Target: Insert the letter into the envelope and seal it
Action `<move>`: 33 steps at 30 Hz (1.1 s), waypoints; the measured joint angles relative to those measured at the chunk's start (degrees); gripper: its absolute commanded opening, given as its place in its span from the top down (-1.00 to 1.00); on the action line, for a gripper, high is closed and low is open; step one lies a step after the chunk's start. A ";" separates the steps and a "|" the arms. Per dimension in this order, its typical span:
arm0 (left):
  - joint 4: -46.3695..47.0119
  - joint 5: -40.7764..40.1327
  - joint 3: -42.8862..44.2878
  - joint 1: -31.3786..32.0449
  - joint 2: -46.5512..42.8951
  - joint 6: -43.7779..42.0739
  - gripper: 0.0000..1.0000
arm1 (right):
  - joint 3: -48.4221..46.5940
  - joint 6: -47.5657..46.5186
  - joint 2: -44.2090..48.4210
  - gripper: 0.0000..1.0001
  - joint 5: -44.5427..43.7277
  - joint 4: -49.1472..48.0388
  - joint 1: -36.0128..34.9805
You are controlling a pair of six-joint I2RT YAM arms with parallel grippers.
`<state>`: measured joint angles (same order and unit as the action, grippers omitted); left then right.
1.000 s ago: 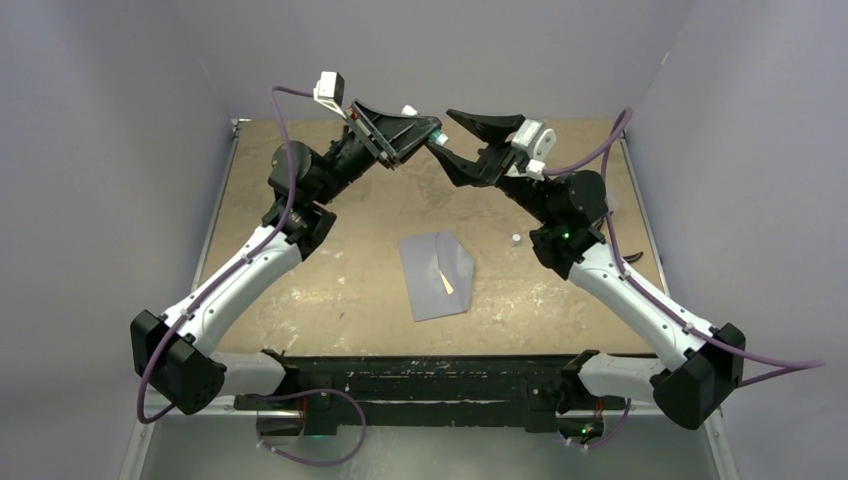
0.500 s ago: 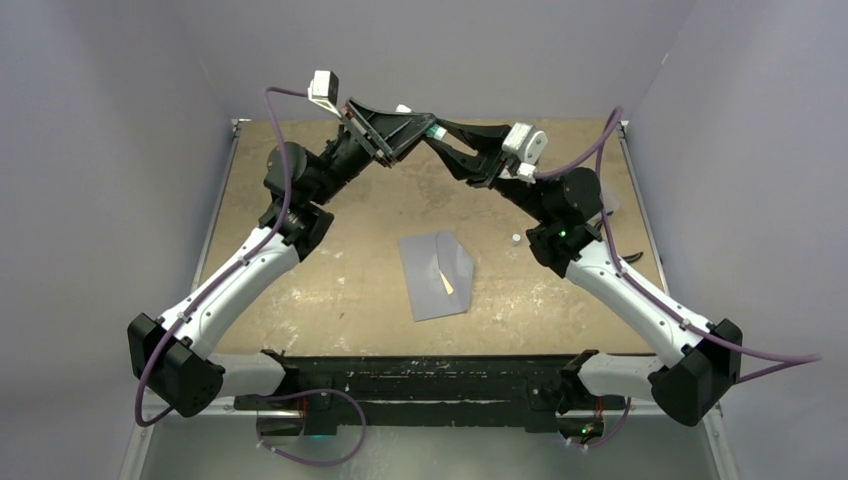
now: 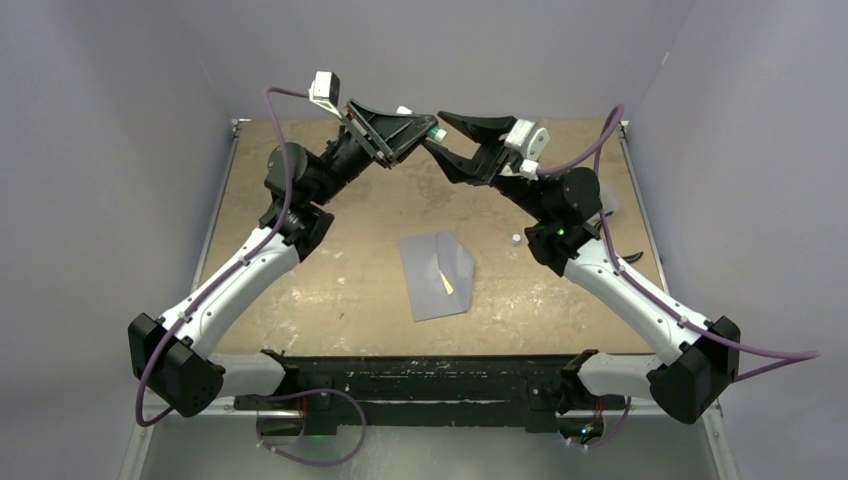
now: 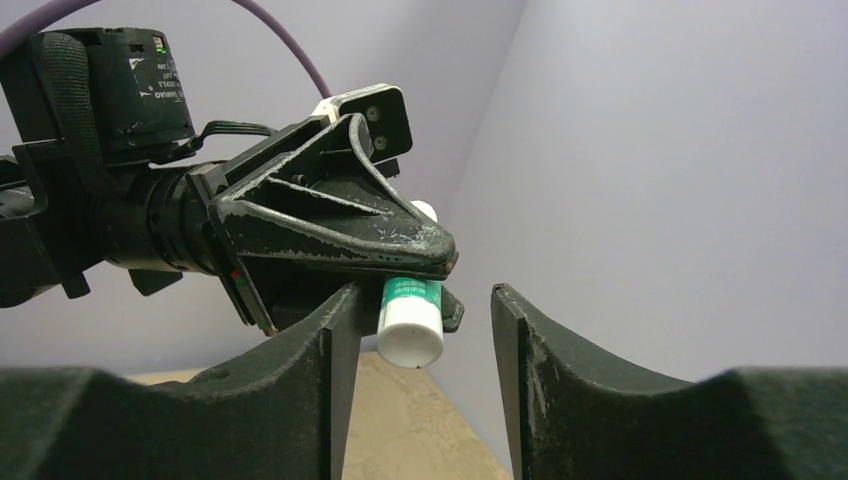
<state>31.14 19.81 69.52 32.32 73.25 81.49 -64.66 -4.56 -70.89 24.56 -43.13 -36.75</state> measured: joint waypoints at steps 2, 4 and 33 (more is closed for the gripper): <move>0.02 0.13 -0.02 0.00 0.00 0.04 1.00 | 0.00 0.00 0.00 0.21 0.02 -0.09 0.00; 0.04 0.26 -0.02 0.00 0.00 0.22 1.00 | 0.00 -0.20 0.00 0.39 0.02 -0.13 0.00; -1.64 9.07 0.35 -7.93 0.04 -1.07 -0.53 | 0.46 -0.28 3.76 1.00 -1.36 4.63 -0.11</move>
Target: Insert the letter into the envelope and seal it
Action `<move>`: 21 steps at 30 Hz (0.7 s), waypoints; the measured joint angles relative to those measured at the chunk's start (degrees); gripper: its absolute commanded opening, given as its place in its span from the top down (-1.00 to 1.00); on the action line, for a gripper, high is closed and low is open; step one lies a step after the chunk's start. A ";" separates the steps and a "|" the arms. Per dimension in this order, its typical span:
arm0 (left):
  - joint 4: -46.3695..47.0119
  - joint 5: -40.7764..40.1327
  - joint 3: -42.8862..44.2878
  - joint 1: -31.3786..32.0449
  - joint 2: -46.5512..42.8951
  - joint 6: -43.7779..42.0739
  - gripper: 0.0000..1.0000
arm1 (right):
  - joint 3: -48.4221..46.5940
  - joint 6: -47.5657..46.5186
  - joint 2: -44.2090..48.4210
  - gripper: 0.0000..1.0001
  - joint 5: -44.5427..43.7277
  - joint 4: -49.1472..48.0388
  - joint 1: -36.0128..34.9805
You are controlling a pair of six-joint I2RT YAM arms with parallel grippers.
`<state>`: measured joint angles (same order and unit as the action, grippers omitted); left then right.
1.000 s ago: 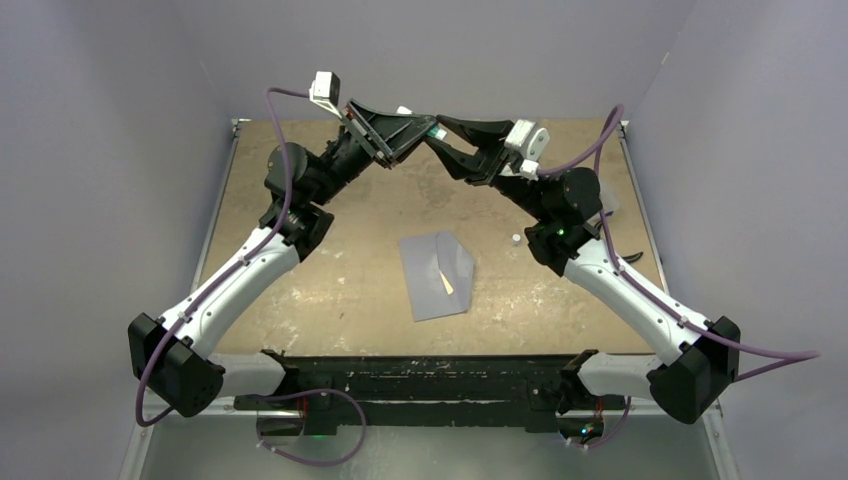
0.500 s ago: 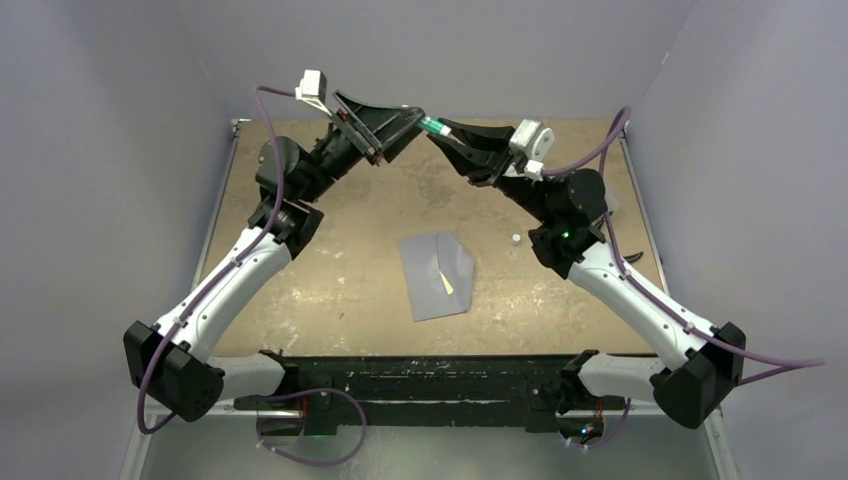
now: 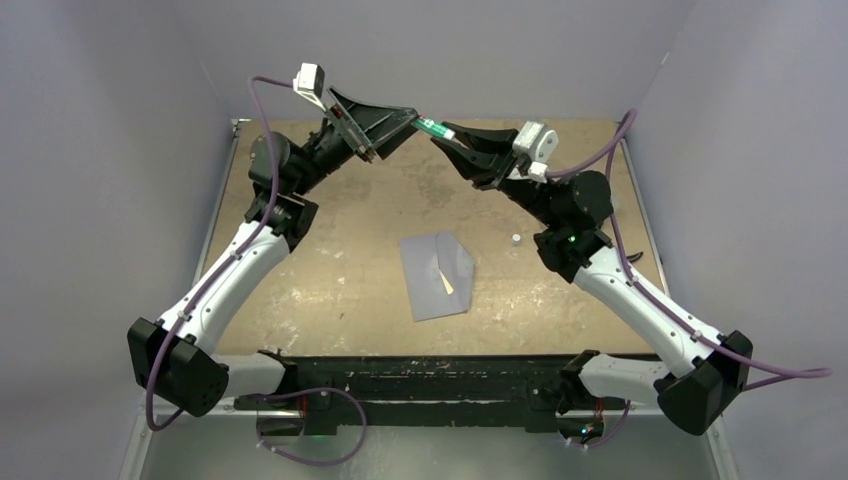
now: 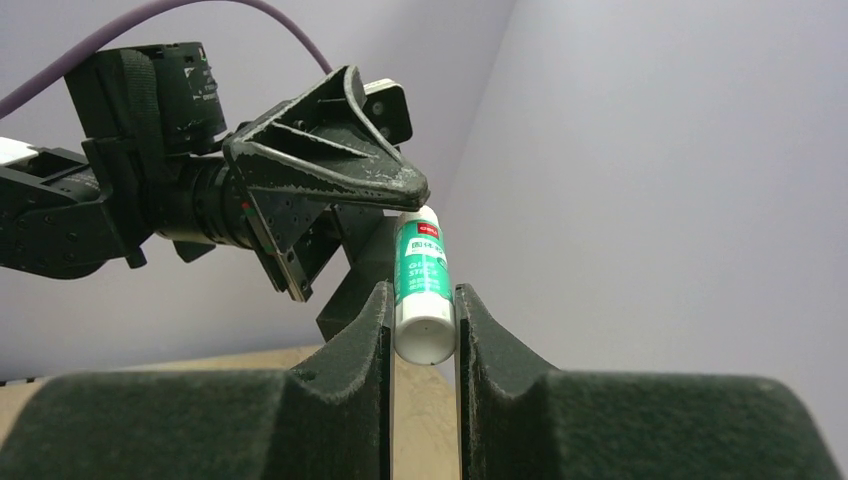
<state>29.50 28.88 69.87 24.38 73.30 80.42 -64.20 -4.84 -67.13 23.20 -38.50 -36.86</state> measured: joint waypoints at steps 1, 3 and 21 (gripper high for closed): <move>-0.04 0.37 0.00 0.00 0.09 0.00 -0.52 | 0.00 -0.04 -0.02 1.00 0.00 0.37 0.00; 0.02 0.96 0.00 0.00 0.09 0.00 -0.39 | 0.00 -0.09 -0.09 1.00 0.02 0.85 0.00; 2.93 4.17 0.00 0.00 1.09 4.46 0.59 | -0.02 -2.03 -0.44 1.00 3.28 4.85 0.00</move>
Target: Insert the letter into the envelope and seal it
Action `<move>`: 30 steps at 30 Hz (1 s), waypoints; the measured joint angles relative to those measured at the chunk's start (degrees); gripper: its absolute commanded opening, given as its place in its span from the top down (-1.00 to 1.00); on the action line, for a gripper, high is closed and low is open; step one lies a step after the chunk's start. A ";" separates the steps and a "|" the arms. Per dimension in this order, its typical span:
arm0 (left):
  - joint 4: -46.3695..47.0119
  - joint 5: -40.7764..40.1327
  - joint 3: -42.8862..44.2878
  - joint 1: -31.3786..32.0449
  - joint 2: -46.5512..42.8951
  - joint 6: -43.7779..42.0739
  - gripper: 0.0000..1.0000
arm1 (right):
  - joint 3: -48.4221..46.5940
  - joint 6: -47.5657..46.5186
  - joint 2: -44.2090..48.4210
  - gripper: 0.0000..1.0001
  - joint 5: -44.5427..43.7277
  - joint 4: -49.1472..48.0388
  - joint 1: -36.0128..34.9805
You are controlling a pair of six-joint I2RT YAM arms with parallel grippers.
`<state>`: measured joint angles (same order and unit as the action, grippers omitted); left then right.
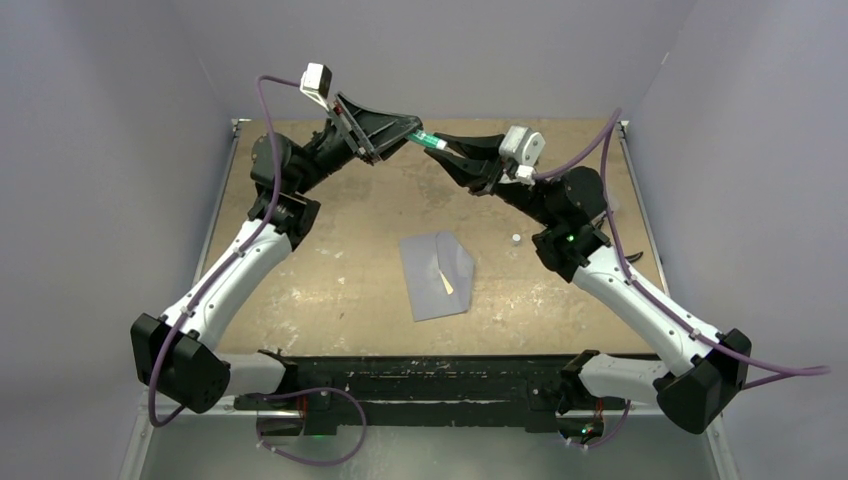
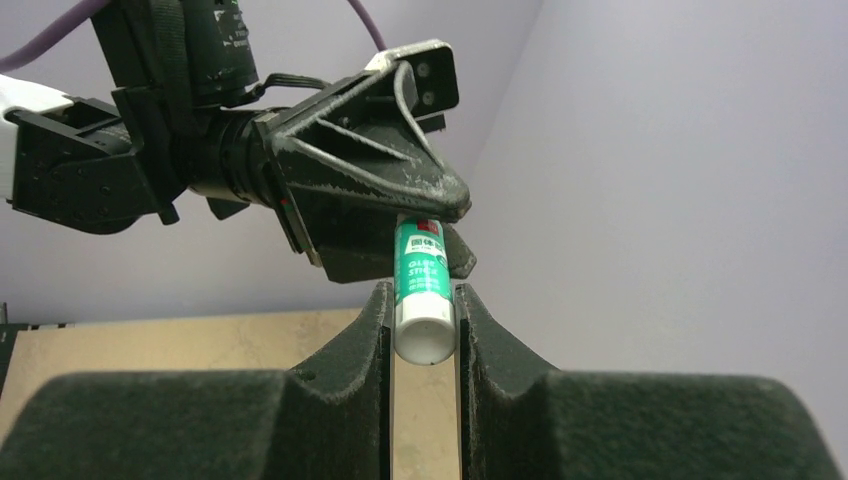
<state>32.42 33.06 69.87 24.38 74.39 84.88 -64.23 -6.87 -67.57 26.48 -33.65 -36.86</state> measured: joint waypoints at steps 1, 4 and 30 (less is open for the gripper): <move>0.11 0.02 -0.09 0.00 0.00 0.17 0.73 | 0.00 -0.11 -0.02 1.00 0.17 0.07 0.00; 0.52 0.17 -0.39 -0.02 0.15 1.20 1.00 | -0.07 -0.46 -0.02 1.00 0.17 -0.15 -0.11; 9.70 -1.44 -8.37 0.07 0.52 16.48 1.00 | -0.92 4.48 -6.60 -0.01 4.79 -10.49 -0.17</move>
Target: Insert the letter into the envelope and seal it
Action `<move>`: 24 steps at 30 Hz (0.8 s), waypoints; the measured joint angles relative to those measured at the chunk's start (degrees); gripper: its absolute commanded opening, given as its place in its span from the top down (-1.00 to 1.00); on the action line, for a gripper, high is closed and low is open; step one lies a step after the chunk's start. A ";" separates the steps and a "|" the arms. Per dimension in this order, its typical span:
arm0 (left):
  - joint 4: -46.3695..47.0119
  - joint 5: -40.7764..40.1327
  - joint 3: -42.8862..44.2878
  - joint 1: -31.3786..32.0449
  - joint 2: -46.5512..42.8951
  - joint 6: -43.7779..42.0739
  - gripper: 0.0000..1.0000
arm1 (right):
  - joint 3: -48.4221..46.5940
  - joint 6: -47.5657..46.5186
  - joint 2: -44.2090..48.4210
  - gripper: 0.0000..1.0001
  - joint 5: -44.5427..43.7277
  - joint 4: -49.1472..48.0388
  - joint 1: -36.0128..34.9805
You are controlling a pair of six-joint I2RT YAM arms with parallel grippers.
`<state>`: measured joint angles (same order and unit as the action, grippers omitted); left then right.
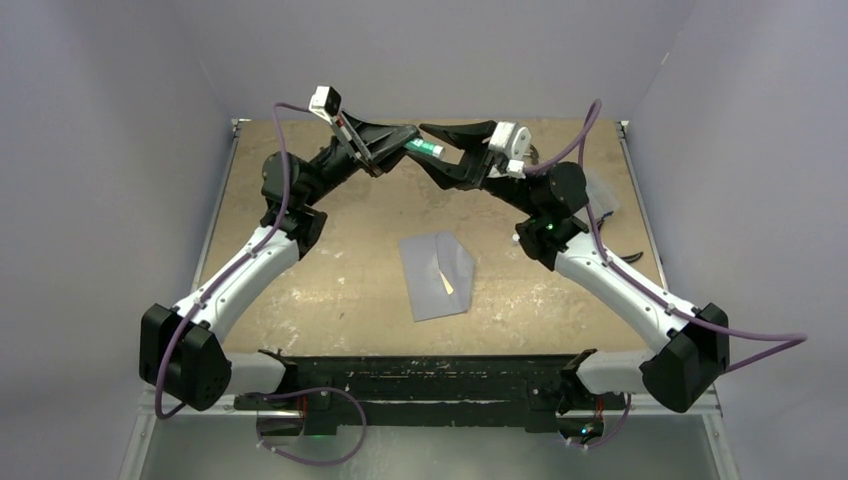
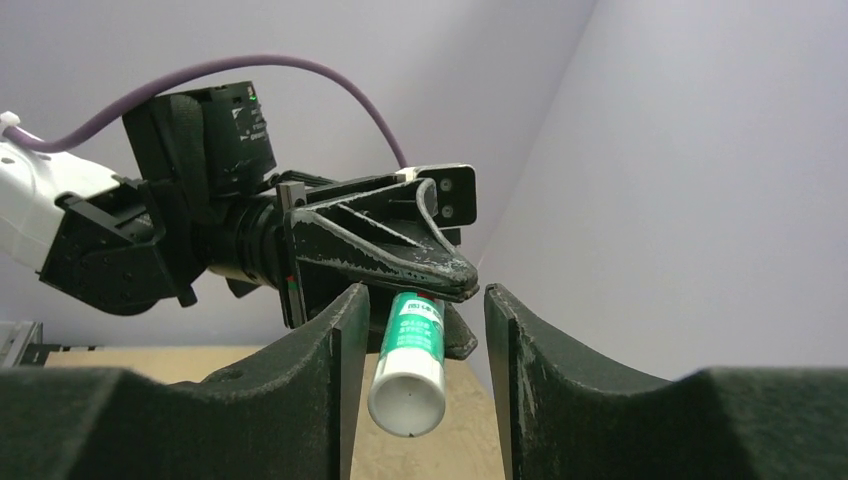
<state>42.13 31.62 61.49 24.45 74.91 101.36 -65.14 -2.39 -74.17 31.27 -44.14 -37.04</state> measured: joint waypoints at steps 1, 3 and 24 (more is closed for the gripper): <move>1.14 -0.31 -0.15 0.00 0.13 0.63 1.00 | -0.24 0.00 -0.20 -0.02 0.02 -0.31 0.00; 3.15 -0.74 -0.50 0.00 0.37 2.10 1.00 | -0.50 0.00 -0.59 -0.04 0.02 -0.68 -0.07; 7.93 -1.90 -0.94 0.48 1.60 4.74 1.00 | -3.28 0.02 -2.45 0.12 1.38 -0.76 -0.24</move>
<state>50.06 29.71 60.55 24.93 76.51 106.10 -68.42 -2.37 -76.62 32.64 -44.91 -37.28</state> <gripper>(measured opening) 0.191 0.449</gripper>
